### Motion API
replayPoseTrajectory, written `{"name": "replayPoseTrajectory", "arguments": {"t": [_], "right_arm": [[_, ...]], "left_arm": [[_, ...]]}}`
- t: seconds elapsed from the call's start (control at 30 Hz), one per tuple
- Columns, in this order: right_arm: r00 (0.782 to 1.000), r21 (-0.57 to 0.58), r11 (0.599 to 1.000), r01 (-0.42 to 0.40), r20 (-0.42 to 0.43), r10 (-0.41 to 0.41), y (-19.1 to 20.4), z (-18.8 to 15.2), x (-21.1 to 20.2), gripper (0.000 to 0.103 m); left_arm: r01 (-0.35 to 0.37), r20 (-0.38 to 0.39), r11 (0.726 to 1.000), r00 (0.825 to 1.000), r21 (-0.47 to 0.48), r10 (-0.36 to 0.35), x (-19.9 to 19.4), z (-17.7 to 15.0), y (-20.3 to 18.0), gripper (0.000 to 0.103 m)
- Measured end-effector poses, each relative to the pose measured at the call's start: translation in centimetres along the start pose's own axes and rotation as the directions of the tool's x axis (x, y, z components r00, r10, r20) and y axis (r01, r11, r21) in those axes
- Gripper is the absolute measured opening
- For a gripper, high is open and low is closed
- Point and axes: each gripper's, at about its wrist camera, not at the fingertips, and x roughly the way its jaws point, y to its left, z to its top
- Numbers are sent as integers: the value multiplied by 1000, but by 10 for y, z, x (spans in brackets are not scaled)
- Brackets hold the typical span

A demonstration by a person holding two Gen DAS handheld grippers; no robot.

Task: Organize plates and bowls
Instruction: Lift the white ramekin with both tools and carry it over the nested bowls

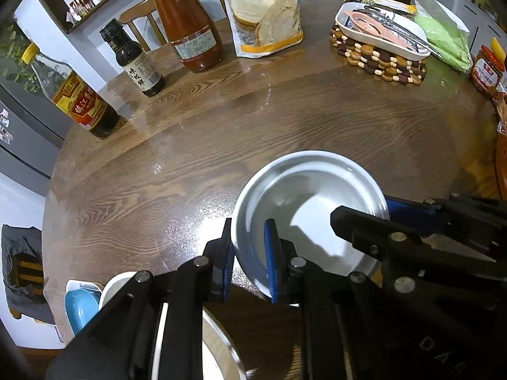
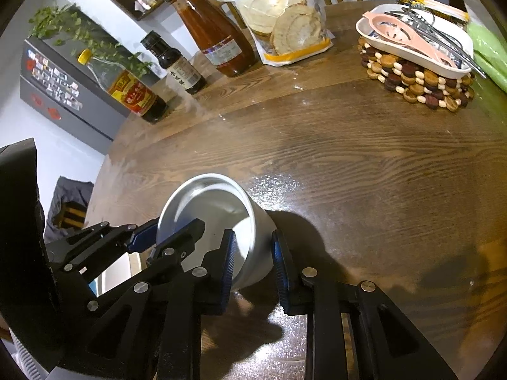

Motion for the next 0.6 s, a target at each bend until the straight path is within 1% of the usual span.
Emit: {"name": "replayPoseTrajectory", "arguments": {"t": [0.33, 0.43, 0.6], "right_arm": [[999, 18, 1000, -5, 46, 4, 3, -10, -21, 25], [998, 14, 1000, -2, 57, 1, 6, -13, -26, 25], [997, 10, 1000, 4, 82, -5, 11, -18, -37, 25]], "left_arm": [[19, 32, 1000, 999, 12, -20, -16, -3, -5, 15], [16, 47, 1000, 999, 14, -16, -22, -5, -5, 17], [17, 71, 1000, 997, 13, -18, -32, -9, -4, 17]]}}
